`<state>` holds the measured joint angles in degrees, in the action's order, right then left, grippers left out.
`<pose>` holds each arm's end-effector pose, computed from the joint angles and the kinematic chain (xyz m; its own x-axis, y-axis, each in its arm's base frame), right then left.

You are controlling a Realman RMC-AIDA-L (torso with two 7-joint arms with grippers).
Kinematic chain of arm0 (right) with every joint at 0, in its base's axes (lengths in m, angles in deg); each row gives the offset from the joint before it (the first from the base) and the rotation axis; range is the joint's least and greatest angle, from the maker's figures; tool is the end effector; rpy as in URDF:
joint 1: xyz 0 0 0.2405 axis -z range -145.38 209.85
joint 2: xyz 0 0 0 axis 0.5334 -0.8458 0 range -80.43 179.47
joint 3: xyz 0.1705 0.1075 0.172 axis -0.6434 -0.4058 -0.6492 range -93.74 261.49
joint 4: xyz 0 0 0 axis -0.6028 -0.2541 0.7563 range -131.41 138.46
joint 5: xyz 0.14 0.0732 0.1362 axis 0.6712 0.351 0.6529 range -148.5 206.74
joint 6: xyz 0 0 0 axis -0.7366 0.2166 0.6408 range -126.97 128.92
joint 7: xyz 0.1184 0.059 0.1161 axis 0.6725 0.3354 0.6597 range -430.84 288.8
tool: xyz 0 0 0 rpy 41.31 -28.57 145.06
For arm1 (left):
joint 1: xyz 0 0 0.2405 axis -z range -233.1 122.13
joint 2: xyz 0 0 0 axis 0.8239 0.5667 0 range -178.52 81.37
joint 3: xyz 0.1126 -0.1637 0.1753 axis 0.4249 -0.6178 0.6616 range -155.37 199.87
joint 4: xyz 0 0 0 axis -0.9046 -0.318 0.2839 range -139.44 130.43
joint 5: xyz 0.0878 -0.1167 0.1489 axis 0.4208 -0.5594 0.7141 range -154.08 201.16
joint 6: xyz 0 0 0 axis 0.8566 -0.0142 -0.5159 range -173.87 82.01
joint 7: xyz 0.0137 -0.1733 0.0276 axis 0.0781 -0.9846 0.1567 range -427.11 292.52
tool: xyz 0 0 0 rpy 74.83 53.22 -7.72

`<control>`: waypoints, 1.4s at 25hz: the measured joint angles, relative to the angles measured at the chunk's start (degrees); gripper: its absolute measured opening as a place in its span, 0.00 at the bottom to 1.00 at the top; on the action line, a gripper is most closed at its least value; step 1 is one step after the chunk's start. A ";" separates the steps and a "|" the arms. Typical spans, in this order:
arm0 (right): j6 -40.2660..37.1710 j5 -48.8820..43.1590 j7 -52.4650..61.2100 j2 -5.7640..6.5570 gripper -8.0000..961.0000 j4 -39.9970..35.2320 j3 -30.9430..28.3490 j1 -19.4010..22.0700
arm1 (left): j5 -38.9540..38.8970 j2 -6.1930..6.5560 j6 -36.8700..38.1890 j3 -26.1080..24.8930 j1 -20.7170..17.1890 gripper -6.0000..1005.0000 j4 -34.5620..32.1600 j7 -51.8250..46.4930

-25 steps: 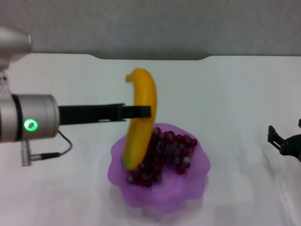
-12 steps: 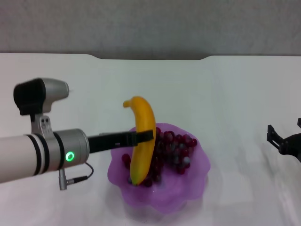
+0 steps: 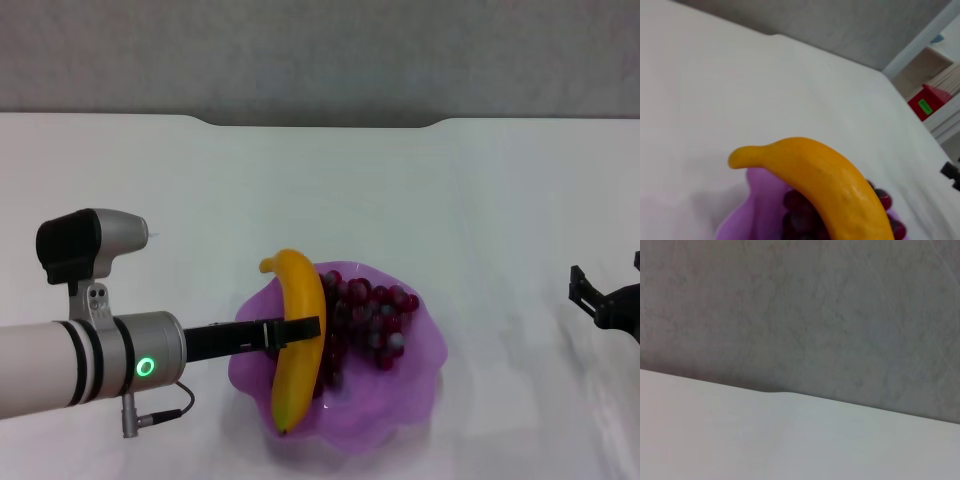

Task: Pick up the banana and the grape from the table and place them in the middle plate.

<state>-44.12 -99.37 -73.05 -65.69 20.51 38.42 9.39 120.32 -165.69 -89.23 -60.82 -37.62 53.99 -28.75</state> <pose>0.3735 0.3642 -0.0441 0.8065 -0.2490 -0.5363 -0.5804 -0.1600 -0.7985 -0.2370 0.3527 -0.1019 0.3555 0.7986 0.4857 0.9300 -0.3543 -0.0981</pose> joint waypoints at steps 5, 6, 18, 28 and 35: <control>0.09 -0.09 0.00 -0.01 0.93 0.20 0.02 -0.02 | -2.49 -0.06 0.64 0.31 1.10 0.53 -2.72 1.94; 0.12 -0.09 0.00 -0.01 0.93 0.25 0.02 -0.02 | -2.98 -0.09 0.61 0.55 1.28 0.53 -3.02 2.81; 0.19 0.02 0.00 -0.01 0.93 -0.01 0.13 0.13 | -2.27 0.24 2.81 -0.03 -0.35 0.70 3.94 6.17; 0.19 -0.08 0.00 -0.07 0.93 0.11 0.10 0.01 | -3.48 -0.24 31.92 -1.82 -10.31 0.89 12.23 26.11; 0.18 -0.08 0.00 -0.10 0.93 0.08 0.17 0.04 | -2.59 -0.19 69.01 16.65 -7.82 0.89 1.40 28.17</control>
<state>-43.94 -99.46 -73.05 -65.79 20.59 38.59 9.43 117.73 -165.88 -20.22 -44.16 -45.44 55.39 -0.58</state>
